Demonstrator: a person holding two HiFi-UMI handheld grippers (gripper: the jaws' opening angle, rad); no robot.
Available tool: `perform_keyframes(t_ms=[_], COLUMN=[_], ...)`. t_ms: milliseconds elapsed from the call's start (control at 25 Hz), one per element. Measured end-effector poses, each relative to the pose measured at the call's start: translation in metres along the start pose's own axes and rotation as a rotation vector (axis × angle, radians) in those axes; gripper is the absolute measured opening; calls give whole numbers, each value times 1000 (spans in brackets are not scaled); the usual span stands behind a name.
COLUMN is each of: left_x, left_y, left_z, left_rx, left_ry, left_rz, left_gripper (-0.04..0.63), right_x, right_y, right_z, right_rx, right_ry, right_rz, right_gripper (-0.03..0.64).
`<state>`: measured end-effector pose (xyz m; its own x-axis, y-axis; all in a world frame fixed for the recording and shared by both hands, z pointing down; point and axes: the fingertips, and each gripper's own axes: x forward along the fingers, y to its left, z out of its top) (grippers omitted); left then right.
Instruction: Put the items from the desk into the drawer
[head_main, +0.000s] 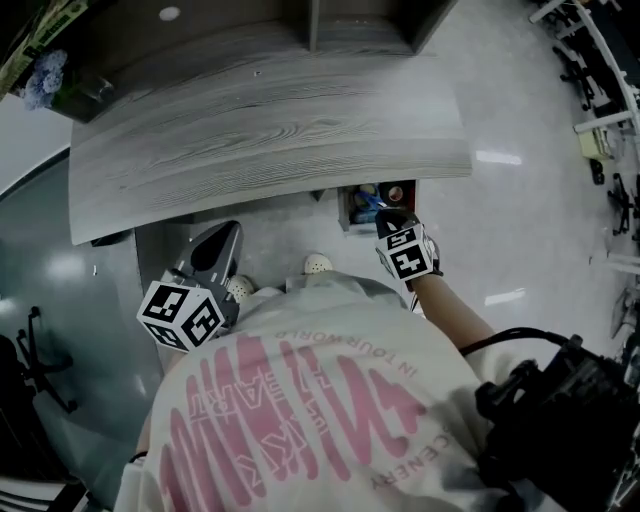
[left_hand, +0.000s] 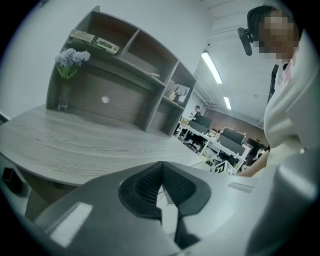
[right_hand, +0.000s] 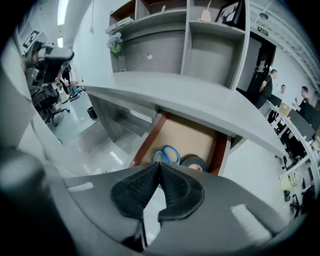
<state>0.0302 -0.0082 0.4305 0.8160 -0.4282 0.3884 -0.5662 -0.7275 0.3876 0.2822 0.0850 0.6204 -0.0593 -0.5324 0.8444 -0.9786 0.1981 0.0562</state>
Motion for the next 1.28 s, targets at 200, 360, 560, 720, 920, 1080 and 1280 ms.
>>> perform_keyframes(t_ms=[200, 360, 560, 720, 920, 1080, 1280], left_x=[-18, -41, -79, -112, -154, -182, -208], left_y=[10, 18, 43, 65, 90, 107, 133], left_z=[19, 32, 57, 74, 91, 106, 112], left_rx=[25, 33, 34, 38, 19, 45, 62], left_ry=[-28, -46, -104, -152, -204, -232, -256], left_rz=[-51, -104, -134, -150, -173, -189, -190], left_gripper=[20, 20, 20, 20, 20, 20, 20], right_x=[-49, -87, -124, -144, -172, -183, -174], right_y=[23, 57, 109, 152, 204, 242, 277], right_z=[62, 138, 225, 273, 317, 343, 362], right_rx=[201, 322, 318, 334, 369, 360, 299], right_ry=[-199, -383, -549, -643, -758, -807, -815], right_rz=[50, 124, 167, 207, 293, 348, 322], right_gripper=[3, 3, 3, 3, 3, 3, 3])
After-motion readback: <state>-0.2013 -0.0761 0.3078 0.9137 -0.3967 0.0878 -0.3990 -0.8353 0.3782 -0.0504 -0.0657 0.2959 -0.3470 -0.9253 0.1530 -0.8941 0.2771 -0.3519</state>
